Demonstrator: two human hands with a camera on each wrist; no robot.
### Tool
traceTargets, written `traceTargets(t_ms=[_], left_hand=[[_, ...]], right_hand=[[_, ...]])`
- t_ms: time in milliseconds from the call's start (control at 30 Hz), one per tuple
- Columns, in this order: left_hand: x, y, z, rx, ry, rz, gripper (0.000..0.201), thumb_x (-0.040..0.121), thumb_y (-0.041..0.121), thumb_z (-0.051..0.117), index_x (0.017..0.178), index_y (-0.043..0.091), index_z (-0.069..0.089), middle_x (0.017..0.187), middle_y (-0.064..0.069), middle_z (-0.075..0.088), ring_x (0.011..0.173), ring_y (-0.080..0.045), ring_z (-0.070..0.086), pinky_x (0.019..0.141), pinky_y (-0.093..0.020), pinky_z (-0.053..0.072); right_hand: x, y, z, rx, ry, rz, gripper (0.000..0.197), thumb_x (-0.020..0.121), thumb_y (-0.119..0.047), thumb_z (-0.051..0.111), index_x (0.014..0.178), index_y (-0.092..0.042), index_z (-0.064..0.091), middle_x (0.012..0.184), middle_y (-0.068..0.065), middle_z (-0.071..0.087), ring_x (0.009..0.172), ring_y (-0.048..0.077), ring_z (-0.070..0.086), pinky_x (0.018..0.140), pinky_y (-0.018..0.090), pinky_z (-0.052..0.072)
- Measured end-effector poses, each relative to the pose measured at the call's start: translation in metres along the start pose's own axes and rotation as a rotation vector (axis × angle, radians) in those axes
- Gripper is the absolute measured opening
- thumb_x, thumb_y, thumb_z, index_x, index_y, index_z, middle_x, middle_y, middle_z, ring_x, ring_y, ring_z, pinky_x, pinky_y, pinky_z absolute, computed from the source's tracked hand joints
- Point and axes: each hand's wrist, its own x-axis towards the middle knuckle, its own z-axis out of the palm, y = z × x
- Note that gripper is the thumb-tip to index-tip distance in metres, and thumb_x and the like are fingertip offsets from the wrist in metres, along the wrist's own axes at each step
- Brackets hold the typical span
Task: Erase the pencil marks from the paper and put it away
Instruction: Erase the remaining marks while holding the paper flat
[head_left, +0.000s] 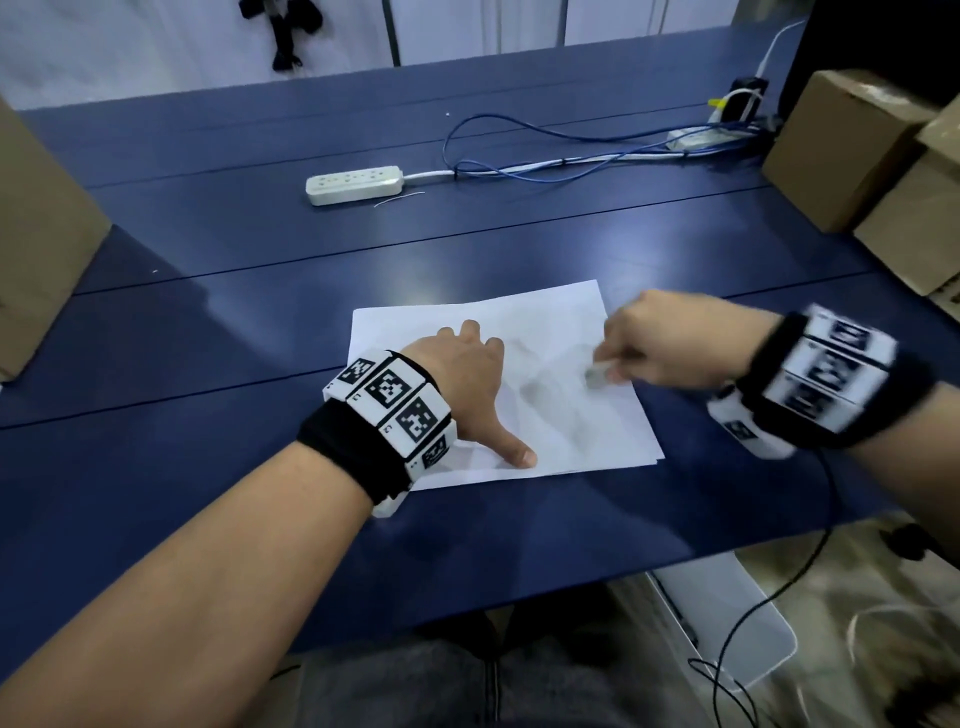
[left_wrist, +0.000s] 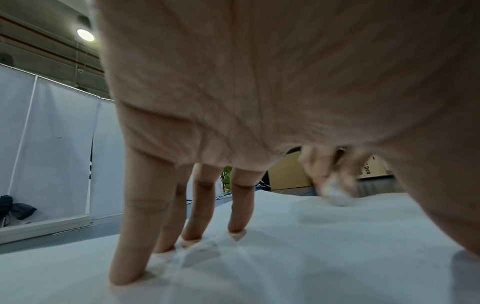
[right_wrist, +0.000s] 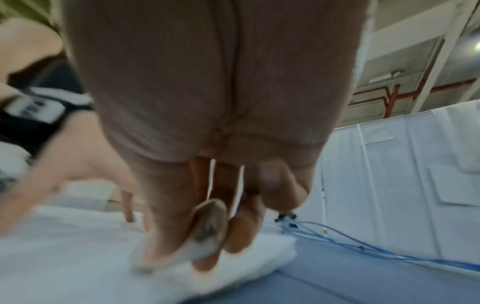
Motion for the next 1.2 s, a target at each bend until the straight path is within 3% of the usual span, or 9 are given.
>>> traceTargets(t_ms=[100, 267, 500, 700, 833, 900, 967, 1100, 1200], left_hand=[[-0.001, 0.0, 0.0, 0.004, -0.005, -0.003, 0.106, 0.048, 0.089, 0.064, 0.121, 0.015, 0.043, 0.113, -0.002, 0.039, 0.109, -0.023, 0.045, 0.088, -0.042, 0.048], [0.0, -0.002, 0.002, -0.011, 0.005, 0.006, 0.104, 0.049, 0.088, 0.066, 0.12, 0.015, 0.043, 0.115, -0.003, 0.039, 0.109, -0.023, 0.045, 0.082, -0.037, 0.044], [-0.002, -0.001, 0.002, 0.003, 0.02, 0.004, 0.104, 0.049, 0.089, 0.064, 0.12, 0.015, 0.044, 0.116, -0.003, 0.041, 0.108, -0.023, 0.045, 0.086, -0.039, 0.048], [-0.001, -0.002, 0.003, -0.008, 0.018, 0.014, 0.104, 0.049, 0.088, 0.065, 0.121, 0.015, 0.044, 0.114, -0.003, 0.04, 0.107, -0.022, 0.045, 0.077, -0.035, 0.042], [-0.001, -0.001, 0.002, 0.0, 0.016, 0.013, 0.105, 0.05, 0.088, 0.065, 0.121, 0.015, 0.043, 0.117, -0.004, 0.041, 0.109, -0.023, 0.044, 0.082, -0.037, 0.044], [-0.002, -0.001, 0.002, -0.001, 0.013, 0.008, 0.104, 0.05, 0.088, 0.065, 0.121, 0.015, 0.043, 0.118, -0.004, 0.041, 0.109, -0.023, 0.044, 0.082, -0.036, 0.043], [-0.002, -0.001, 0.002, 0.001, 0.012, 0.007, 0.104, 0.05, 0.088, 0.065, 0.121, 0.015, 0.044, 0.117, -0.003, 0.04, 0.109, -0.023, 0.044, 0.081, -0.037, 0.043], [0.0, -0.002, 0.003, -0.001, 0.011, 0.012, 0.104, 0.05, 0.088, 0.064, 0.121, 0.015, 0.043, 0.115, -0.003, 0.04, 0.109, -0.023, 0.044, 0.078, -0.036, 0.041], [0.0, -0.002, 0.003, 0.009, 0.007, 0.013, 0.104, 0.051, 0.088, 0.064, 0.121, 0.014, 0.043, 0.118, -0.004, 0.04, 0.109, -0.023, 0.044, 0.079, -0.036, 0.042]], right_hand=[[0.012, 0.008, -0.001, -0.088, 0.066, 0.04, 0.028, 0.091, -0.052, 0.054, 0.097, -0.032, 0.071, 0.087, -0.006, 0.068, 0.091, 0.023, 0.062, 0.075, 0.041, 0.055], [-0.034, -0.017, 0.007, 0.006, -0.13, -0.288, 0.018, 0.09, -0.036, 0.059, 0.097, -0.024, 0.071, 0.089, -0.008, 0.063, 0.088, 0.01, 0.057, 0.078, 0.03, 0.047], [0.02, 0.012, -0.002, -0.098, 0.076, 0.111, 0.036, 0.089, -0.059, 0.049, 0.093, -0.03, 0.069, 0.081, -0.004, 0.067, 0.085, 0.026, 0.062, 0.071, 0.039, 0.056], [-0.026, -0.018, 0.006, -0.013, -0.163, -0.28, 0.015, 0.089, -0.034, 0.062, 0.1, -0.028, 0.07, 0.092, -0.009, 0.064, 0.091, 0.012, 0.058, 0.078, 0.035, 0.049], [0.004, -0.005, -0.003, -0.003, -0.047, -0.046, 0.048, 0.078, -0.065, 0.042, 0.1, -0.032, 0.07, 0.088, -0.009, 0.07, 0.089, 0.02, 0.063, 0.078, 0.04, 0.056], [0.019, 0.004, -0.009, -0.038, 0.016, 0.037, 0.048, 0.08, -0.069, 0.041, 0.097, -0.035, 0.07, 0.085, -0.008, 0.07, 0.088, 0.022, 0.063, 0.076, 0.042, 0.056], [0.016, 0.007, -0.002, -0.061, 0.045, 0.005, 0.044, 0.083, -0.066, 0.04, 0.095, -0.035, 0.069, 0.084, -0.008, 0.067, 0.088, 0.023, 0.063, 0.074, 0.041, 0.056], [-0.023, -0.015, 0.01, 0.106, -0.137, -0.225, 0.018, 0.086, -0.04, 0.062, 0.098, -0.03, 0.07, 0.081, -0.012, 0.061, 0.084, 0.013, 0.059, 0.075, 0.033, 0.05], [-0.015, -0.015, 0.009, 0.104, -0.071, -0.152, 0.018, 0.086, -0.038, 0.063, 0.102, -0.033, 0.07, 0.082, -0.014, 0.066, 0.084, 0.012, 0.059, 0.077, 0.038, 0.053]])
